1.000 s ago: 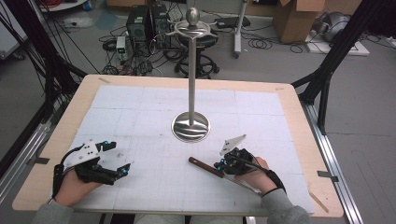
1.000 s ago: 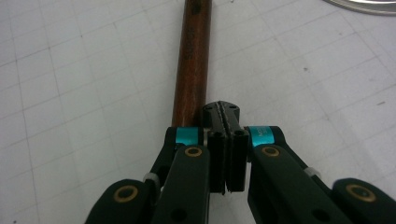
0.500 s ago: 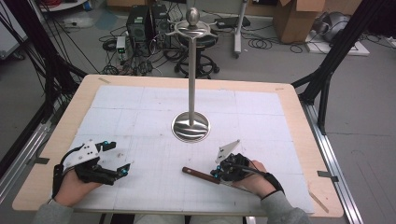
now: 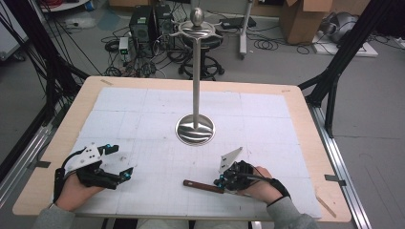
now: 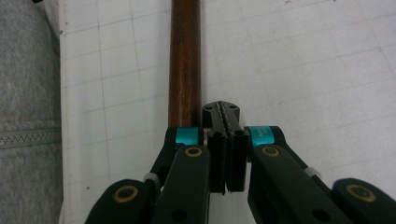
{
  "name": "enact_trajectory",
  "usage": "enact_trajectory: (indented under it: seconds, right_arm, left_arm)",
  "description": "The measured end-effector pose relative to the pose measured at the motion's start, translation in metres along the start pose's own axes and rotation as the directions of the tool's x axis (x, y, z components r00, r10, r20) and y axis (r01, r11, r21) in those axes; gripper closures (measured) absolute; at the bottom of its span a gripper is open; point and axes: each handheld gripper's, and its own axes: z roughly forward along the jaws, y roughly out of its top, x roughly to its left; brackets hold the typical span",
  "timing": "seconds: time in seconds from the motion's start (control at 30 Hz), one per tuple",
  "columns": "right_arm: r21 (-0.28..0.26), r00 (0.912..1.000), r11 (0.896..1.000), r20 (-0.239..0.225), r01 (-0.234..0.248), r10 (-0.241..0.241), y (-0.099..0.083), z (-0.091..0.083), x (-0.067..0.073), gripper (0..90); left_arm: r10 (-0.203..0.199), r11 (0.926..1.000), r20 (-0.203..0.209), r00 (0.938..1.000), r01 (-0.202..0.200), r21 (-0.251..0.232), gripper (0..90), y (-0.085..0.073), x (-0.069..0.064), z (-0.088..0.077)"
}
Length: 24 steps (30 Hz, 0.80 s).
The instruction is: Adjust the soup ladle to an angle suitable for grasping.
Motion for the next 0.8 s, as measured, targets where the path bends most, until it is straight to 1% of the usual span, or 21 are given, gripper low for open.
enact_trajectory:
  seconds: [0.1,0.17,0.2,0.23,0.3,0.4,0.47,0.57,0.6,0.67,0.7,0.77,0.8]
  right_arm:
    - [-0.022,0.9998,1.0,0.011,0.013,-0.013,0.001,-0.003,0.0,89.7]
    - [-0.043,0.9997,0.999,0.023,0.007,-0.006,0.002,-0.008,0.001,89.5]
    - [-0.052,0.9993,0.999,0.038,0.006,-0.005,0.003,-0.011,0.001,89.2]
    - [-0.057,0.9989,0.998,0.044,0.017,-0.014,0.003,-0.015,0.001,87.6]
    - [-0.066,0.9977,0.998,0.065,0.02,-0.016,0.003,-0.021,0.002,82.5]
    - [-0.077,0.9951,0.997,0.098,0.02,-0.012,0.003,-0.028,0.004,70.9]
    - [-0.081,0.9957,0.997,0.093,0.011,-0.004,0.002,-0.033,0.006,61.1]
    - [-0.086,0.9968,0.996,0.08,0.006,0.001,0.001,-0.039,0.009,48.8]
    - [-0.089,0.9966,0.996,0.083,0.004,0.004,0.0,-0.041,0.01,45.8]
    - [-0.091,0.9967,0.996,0.079,-0.013,0.02,0.0,-0.046,0.012,41.4]
    - [-0.081,0.9962,0.996,0.078,-0.031,0.038,0.0,-0.048,0.013,39.4]
    - [-0.066,0.9966,0.996,0.057,-0.057,0.061,-0.001,-0.051,0.012,21.0]
    - [-0.067,0.9967,0.996,0.053,-0.058,0.062,-0.001,-0.052,0.013,16.3]
  left_arm:
    - [0.0,1.0,0.0,1.0,0.0,0.0,1.7,0.0,0.0,0.0]
    - [0.0,1.0,0.0,1.0,0.0,0.001,1.7,0.0,0.0,0.0]
    - [-0.001,1.0,0.001,1.0,0.001,0.0,1.7,0.0,0.0,0.0]
    - [0.0,1.0,0.002,1.0,0.0,0.0,1.7,0.0,0.0,0.0]
    - [-0.006,1.0,-0.001,1.0,0.006,-0.001,1.7,0.0,0.0,0.0]
    - [-0.004,1.0,-0.002,1.0,0.004,-0.003,1.7,0.0,0.0,0.0]
    - [-0.004,1.0,-0.003,1.0,0.004,-0.004,1.7,0.0,0.0,-0.001]
    - [-0.007,0.9999,-0.003,1.0,0.007,-0.01,1.7,0.0,0.0,-0.001]
    - [-0.004,0.9999,-0.001,1.0,0.004,-0.014,1.7,0.001,0.0,-0.002]
    - [-0.007,0.9992,-0.005,1.0,0.007,-0.039,1.7,0.004,0.0,-0.005]
    - [-0.008,0.9985,-0.01,0.9999,0.007,-0.053,1.7,0.005,0.0,-0.008]
    - [-0.015,0.9972,-0.01,0.9998,0.014,-0.074,1.7,0.006,0.001,-0.011]
    - [-0.02,0.9966,-0.011,0.9997,0.02,-0.08,1.7,0.007,0.001,-0.012]
